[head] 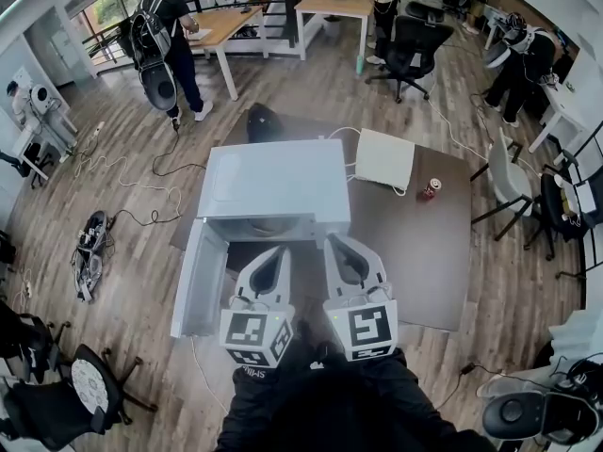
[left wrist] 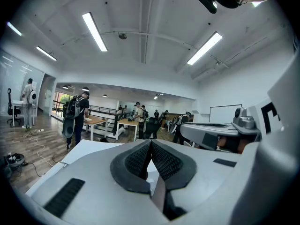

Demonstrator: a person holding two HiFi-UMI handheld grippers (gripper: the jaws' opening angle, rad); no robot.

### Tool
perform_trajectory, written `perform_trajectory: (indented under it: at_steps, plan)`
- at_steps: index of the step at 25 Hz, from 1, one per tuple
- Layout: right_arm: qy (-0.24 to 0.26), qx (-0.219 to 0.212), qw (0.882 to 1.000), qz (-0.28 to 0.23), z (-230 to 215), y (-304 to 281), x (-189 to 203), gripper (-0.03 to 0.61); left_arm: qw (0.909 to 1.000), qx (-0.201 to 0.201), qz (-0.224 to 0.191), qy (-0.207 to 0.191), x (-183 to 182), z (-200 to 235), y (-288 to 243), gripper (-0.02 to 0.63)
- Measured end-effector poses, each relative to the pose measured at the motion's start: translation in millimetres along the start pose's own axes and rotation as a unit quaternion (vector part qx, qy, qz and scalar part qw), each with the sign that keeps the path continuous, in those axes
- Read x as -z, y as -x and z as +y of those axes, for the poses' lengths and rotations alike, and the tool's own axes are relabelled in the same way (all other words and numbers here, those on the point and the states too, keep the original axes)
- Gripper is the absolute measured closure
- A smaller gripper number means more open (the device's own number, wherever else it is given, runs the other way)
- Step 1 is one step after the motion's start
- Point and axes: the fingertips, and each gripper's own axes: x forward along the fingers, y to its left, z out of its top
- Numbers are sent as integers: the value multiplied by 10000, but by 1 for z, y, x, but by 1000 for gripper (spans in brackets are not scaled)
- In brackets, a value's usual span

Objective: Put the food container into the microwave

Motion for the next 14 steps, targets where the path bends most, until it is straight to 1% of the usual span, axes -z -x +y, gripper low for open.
perform_trajectory:
  at_steps: [14]
  plan:
    - [-41, -11, 10000, -15, -9, -3, 3, 555, 10000, -11, 54, -40, 2, -4, -8, 580]
